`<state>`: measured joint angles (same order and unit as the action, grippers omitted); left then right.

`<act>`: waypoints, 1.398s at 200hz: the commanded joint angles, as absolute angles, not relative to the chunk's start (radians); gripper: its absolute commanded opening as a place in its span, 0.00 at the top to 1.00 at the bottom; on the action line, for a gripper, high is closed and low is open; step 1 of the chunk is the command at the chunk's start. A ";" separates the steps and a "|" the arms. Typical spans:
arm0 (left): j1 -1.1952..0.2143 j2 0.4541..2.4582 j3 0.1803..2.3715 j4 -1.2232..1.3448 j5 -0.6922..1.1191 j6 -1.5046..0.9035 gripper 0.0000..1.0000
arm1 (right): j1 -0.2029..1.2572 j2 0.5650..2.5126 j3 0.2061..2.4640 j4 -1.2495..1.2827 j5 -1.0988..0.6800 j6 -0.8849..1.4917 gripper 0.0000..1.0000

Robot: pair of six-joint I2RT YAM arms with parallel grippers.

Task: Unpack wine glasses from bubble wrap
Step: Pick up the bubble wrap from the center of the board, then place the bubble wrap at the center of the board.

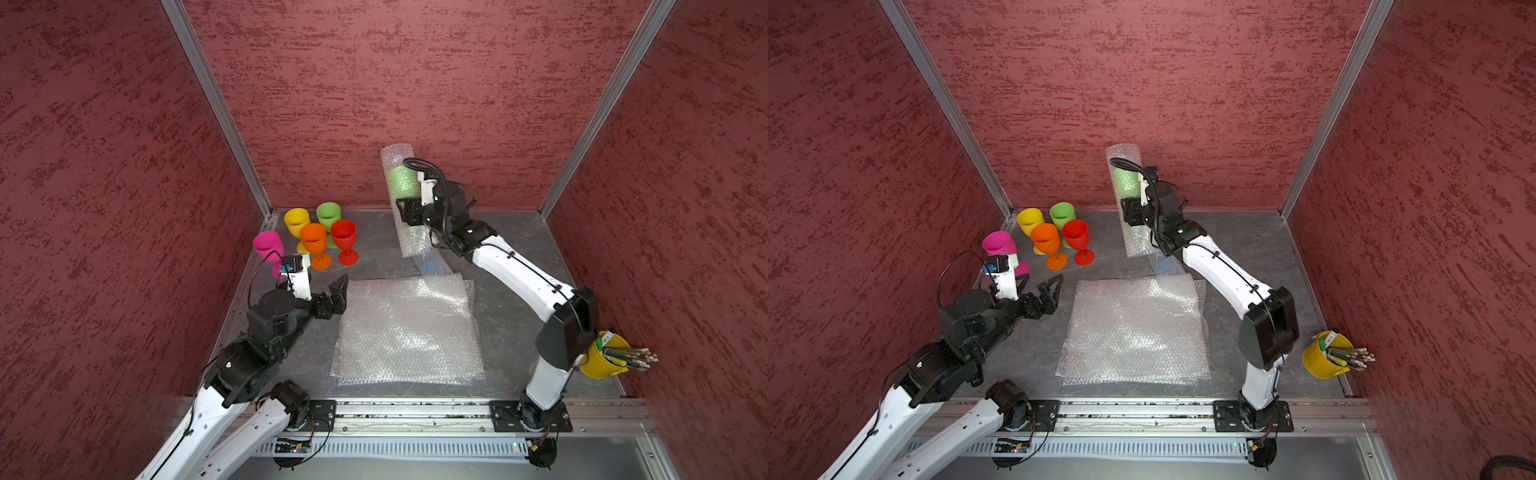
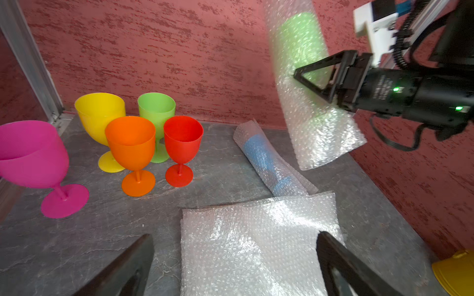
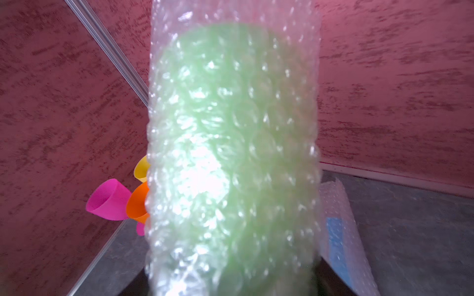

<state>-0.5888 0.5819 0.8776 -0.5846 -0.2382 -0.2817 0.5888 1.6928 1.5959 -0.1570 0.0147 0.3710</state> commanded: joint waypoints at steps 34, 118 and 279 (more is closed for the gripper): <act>-0.592 0.604 0.851 -0.583 -0.150 -0.307 0.00 | 0.661 1.251 1.064 -0.240 0.077 0.711 0.35; -0.557 0.664 0.857 -0.576 -0.121 -0.319 0.00 | 0.816 1.093 0.701 -0.329 0.174 0.985 0.35; -0.558 0.862 0.939 -0.692 0.007 -0.458 0.01 | 0.830 1.149 0.789 -0.306 0.064 0.678 0.24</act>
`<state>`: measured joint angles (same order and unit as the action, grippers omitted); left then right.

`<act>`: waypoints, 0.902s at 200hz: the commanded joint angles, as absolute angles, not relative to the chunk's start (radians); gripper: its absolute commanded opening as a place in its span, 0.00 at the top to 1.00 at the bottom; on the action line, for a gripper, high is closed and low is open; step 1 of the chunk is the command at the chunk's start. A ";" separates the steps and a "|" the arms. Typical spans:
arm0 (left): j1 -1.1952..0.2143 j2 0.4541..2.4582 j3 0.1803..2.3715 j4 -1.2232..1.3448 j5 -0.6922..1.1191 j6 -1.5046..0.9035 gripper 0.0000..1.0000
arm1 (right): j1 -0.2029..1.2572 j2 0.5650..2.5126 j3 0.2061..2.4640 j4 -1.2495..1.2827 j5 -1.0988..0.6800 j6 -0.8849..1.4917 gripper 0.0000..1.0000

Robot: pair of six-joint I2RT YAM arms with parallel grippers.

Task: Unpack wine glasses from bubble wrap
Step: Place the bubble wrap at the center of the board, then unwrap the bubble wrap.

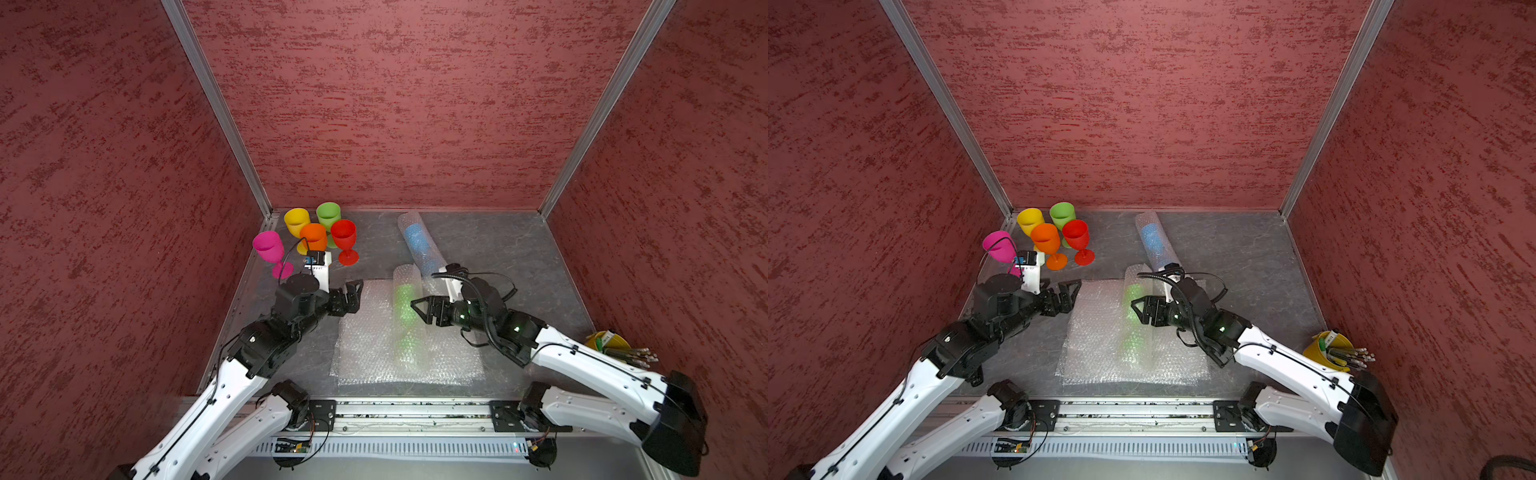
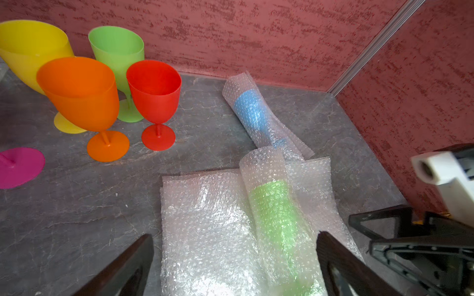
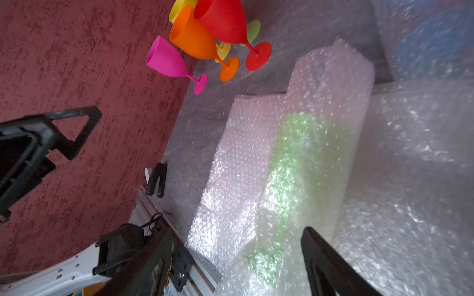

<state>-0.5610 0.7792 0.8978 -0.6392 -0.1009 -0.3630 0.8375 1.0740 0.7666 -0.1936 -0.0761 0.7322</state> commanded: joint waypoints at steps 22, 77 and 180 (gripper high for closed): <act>-0.584 0.915 0.905 -0.630 0.090 -0.537 0.01 | 0.830 1.219 0.795 -0.285 0.048 0.660 0.30; -0.655 1.039 0.813 -0.517 0.099 -0.612 0.06 | 0.830 1.350 0.830 -0.285 0.040 0.570 0.45; -0.750 1.303 0.778 -0.280 0.180 -0.672 0.13 | 0.830 1.346 0.827 -0.249 0.040 0.537 0.89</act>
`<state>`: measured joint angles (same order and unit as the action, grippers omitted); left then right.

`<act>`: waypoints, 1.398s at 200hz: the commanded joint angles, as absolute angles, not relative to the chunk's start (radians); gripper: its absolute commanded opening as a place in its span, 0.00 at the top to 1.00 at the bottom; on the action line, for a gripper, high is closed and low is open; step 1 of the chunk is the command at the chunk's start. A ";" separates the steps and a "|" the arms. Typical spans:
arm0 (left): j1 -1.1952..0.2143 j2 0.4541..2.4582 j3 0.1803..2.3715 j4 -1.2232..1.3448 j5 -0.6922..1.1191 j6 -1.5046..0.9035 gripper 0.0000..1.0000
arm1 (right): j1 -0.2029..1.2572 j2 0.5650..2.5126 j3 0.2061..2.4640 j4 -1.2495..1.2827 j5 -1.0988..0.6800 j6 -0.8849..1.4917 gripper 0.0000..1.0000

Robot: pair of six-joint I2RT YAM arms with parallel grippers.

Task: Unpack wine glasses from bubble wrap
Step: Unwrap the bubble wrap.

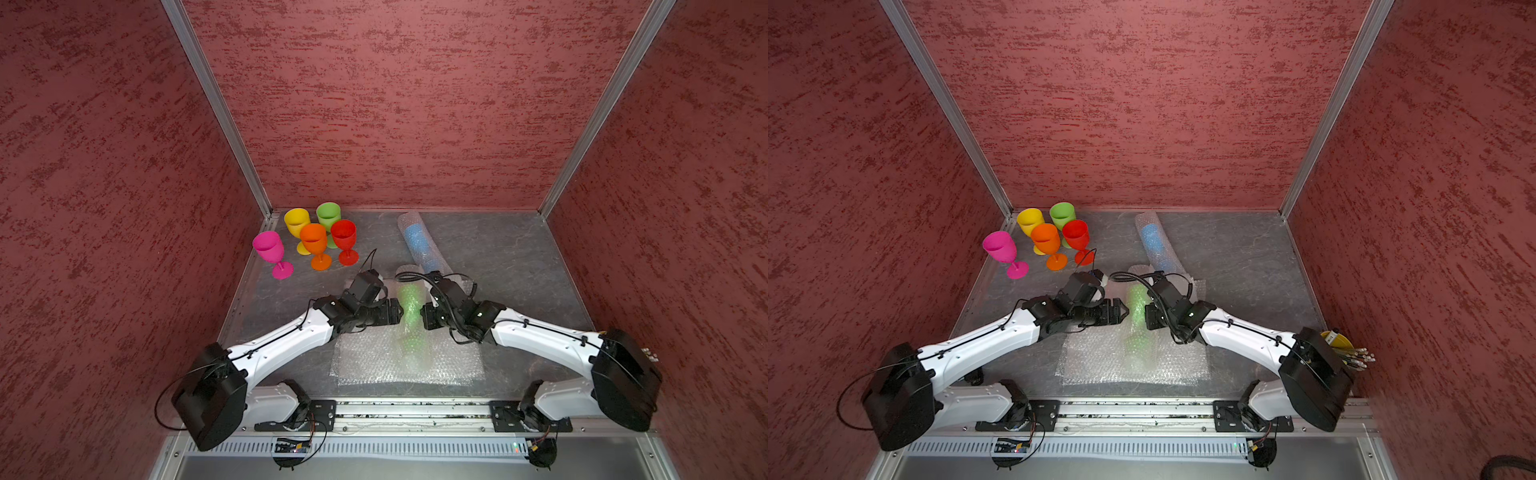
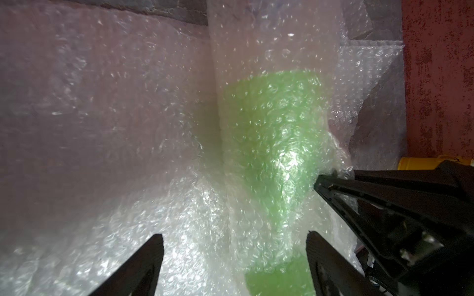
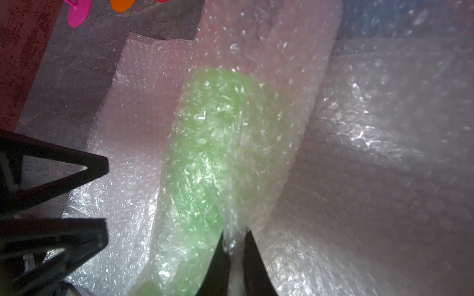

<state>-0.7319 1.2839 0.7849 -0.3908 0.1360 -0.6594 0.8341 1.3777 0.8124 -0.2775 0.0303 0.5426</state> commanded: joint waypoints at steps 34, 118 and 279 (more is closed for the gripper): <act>-0.753 1.354 0.784 -0.220 0.208 -0.674 0.15 | 0.830 1.339 0.808 -0.222 0.020 0.546 0.81; -0.733 1.481 0.810 -0.147 0.281 -0.683 0.52 | 0.830 1.333 0.785 -0.196 0.020 0.537 0.71; -0.717 1.421 0.811 -0.158 0.334 -0.711 1.00 | 0.830 1.431 0.918 -0.301 0.339 0.392 1.00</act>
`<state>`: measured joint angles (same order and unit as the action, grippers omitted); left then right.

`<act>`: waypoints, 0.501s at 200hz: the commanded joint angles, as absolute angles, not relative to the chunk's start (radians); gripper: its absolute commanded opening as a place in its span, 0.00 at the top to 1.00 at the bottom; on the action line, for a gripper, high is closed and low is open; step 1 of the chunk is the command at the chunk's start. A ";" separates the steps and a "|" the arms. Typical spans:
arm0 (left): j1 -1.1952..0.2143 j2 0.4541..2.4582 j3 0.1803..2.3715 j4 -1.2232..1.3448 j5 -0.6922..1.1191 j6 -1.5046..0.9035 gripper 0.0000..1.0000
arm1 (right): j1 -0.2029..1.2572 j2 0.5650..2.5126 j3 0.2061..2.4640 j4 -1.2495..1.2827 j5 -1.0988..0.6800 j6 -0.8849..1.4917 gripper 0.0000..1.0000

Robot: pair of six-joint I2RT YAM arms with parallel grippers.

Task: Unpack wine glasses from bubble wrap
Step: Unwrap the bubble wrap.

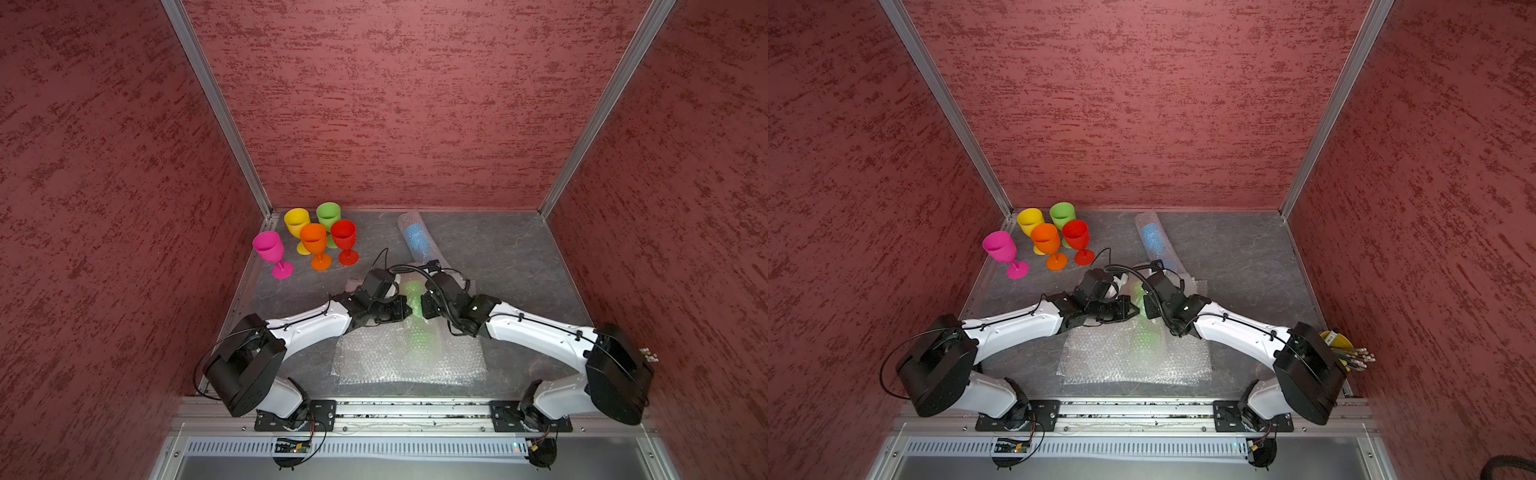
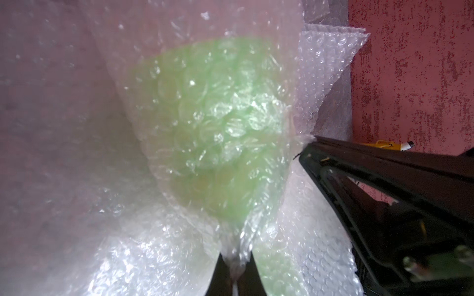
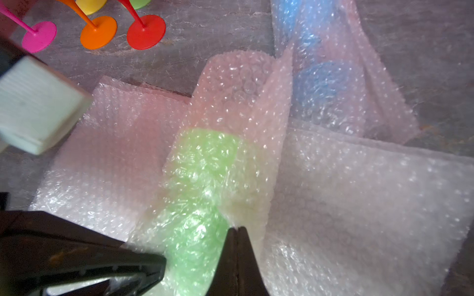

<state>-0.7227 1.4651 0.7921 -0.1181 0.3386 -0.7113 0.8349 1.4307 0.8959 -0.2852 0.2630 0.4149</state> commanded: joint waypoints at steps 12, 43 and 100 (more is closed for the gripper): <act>-0.716 1.396 0.808 -0.179 0.325 -0.709 1.00 | 0.830 1.424 0.912 -0.304 0.355 0.390 1.00; -0.699 1.296 0.794 -0.236 0.310 -0.710 1.00 | 0.830 1.380 0.892 -0.307 0.385 0.401 1.00; -0.665 1.173 0.753 -0.318 0.338 -0.714 1.00 | 0.828 1.285 0.846 -0.306 0.433 0.444 1.00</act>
<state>-0.6777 1.2079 0.7788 -0.2550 0.3351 -0.7113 0.8364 1.3174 0.8749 -0.2810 0.3470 0.4160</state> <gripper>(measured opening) 0.054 0.045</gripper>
